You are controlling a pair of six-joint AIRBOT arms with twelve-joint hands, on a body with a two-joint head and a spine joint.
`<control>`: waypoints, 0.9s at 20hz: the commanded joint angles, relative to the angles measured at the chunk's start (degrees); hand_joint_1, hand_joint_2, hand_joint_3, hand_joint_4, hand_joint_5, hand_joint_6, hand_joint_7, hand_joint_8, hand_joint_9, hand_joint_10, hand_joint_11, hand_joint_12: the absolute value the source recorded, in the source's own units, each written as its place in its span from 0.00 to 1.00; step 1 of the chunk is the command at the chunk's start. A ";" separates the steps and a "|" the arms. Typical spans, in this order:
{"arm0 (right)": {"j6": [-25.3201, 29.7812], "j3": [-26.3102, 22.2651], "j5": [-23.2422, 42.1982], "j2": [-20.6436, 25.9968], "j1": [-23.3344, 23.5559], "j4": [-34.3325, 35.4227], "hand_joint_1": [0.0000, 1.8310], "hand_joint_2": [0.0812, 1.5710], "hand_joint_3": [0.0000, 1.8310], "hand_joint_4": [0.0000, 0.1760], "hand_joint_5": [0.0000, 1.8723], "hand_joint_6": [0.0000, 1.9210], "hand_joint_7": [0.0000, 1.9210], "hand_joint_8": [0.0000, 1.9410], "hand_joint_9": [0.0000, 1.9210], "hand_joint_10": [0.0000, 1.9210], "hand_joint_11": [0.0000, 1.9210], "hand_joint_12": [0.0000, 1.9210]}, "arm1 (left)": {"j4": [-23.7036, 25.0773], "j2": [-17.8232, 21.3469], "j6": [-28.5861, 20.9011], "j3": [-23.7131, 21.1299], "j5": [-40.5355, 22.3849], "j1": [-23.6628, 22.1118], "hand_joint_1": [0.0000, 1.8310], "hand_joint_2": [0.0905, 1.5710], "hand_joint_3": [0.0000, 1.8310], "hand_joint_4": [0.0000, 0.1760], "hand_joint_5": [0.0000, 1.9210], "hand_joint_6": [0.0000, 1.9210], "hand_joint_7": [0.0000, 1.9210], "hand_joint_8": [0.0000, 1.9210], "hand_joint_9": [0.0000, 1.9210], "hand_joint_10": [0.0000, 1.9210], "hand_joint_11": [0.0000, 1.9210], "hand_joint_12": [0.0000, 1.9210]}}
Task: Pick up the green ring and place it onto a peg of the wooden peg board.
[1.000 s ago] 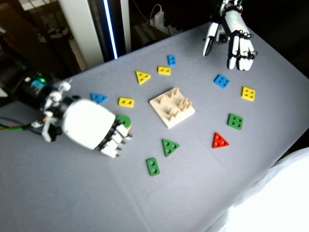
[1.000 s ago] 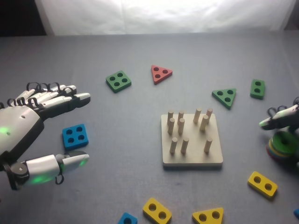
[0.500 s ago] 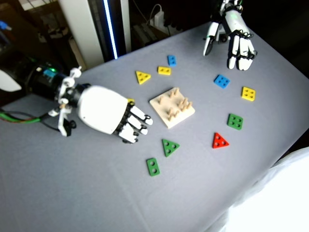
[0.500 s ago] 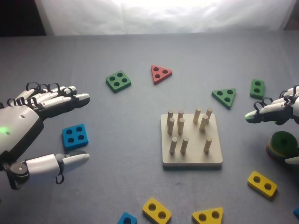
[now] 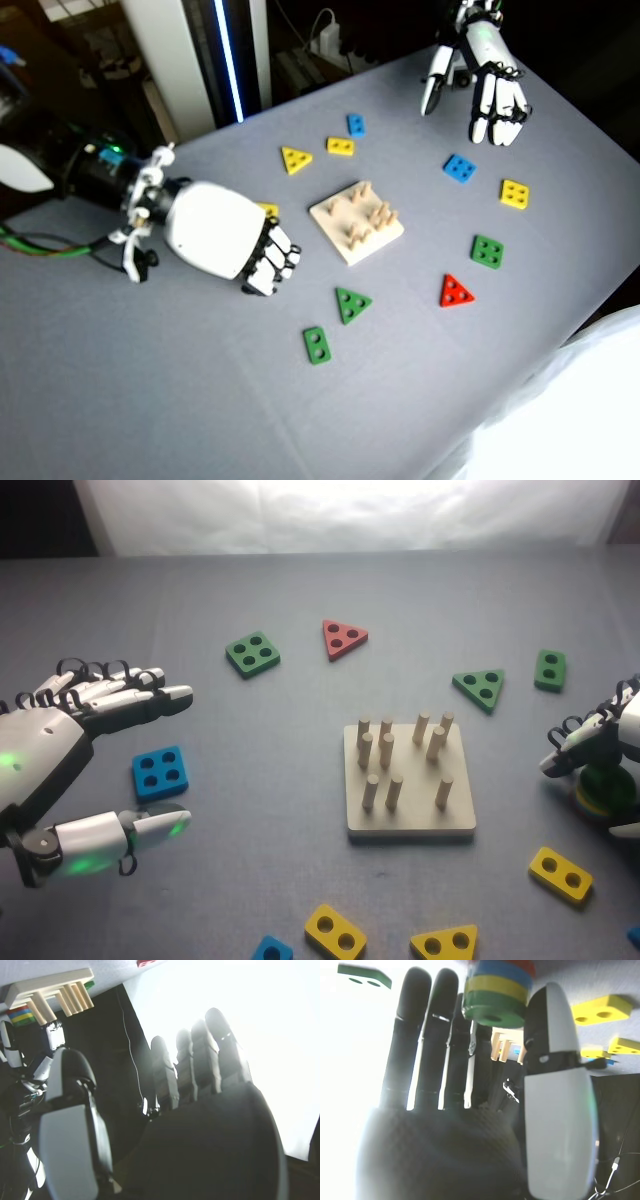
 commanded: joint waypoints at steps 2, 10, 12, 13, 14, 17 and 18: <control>0.08 0.35 4.92 -0.33 0.59 0.79 0.63 0.63 0.00 0.06 0.44 0.01 0.43 0.01 0.35 0.56 0.36 0.78 | 0.93 -0.66 -0.53 0.07 -7.13 -0.32 0.45 0.63 0.00 0.29 0.26 0.00 0.18 0.00 0.15 0.00 0.00 0.45; 0.08 0.46 4.75 -0.35 0.61 0.69 0.68 0.74 0.00 0.00 0.49 0.45 0.42 0.77 0.37 0.78 0.35 0.88 | 0.92 -0.80 -0.85 0.19 -7.12 -0.29 0.45 0.63 0.00 0.23 0.27 0.00 0.19 0.00 0.14 0.00 0.00 0.42; 0.08 0.45 4.76 -0.37 0.64 0.67 0.74 0.74 0.00 0.00 0.49 0.43 0.38 0.74 0.42 0.78 0.36 0.84 | 0.92 -0.93 -0.92 0.25 -7.12 -0.29 0.45 0.63 0.00 0.19 0.27 0.00 0.19 0.00 0.15 0.00 0.00 0.43; 0.08 0.43 4.76 -0.38 0.70 0.67 0.74 0.73 0.00 0.00 0.50 0.43 0.39 0.72 0.43 0.76 0.36 0.81 | 0.92 -0.94 -0.94 0.25 -7.13 -0.29 0.44 0.63 0.00 0.26 0.27 0.00 0.19 0.00 0.15 0.00 0.00 0.43; 0.08 0.37 4.78 -0.39 0.84 0.58 0.74 0.72 0.00 0.00 0.51 0.47 0.39 0.68 0.45 0.72 0.37 0.74 | 0.92 -0.94 -0.97 0.25 -7.14 -0.29 0.44 0.63 0.00 0.27 0.26 0.00 0.18 0.00 0.14 0.00 0.00 0.41; 0.08 -0.08 5.49 -0.39 2.02 -0.48 0.74 0.73 0.00 0.00 0.49 0.52 0.39 0.65 0.46 0.70 0.41 0.69 | 0.92 -0.93 -0.99 0.22 -7.19 -0.28 0.44 0.63 0.00 0.26 0.27 0.00 0.19 0.00 0.14 0.00 0.00 0.41; 0.09 -0.31 6.13 -0.42 2.67 -0.90 0.75 0.72 0.00 0.00 0.49 0.54 0.41 0.61 0.48 0.67 0.43 0.66 | 0.92 -0.94 -0.99 0.23 -7.17 -0.28 0.43 0.63 0.00 0.27 0.27 0.00 0.19 0.00 0.14 0.00 0.00 0.41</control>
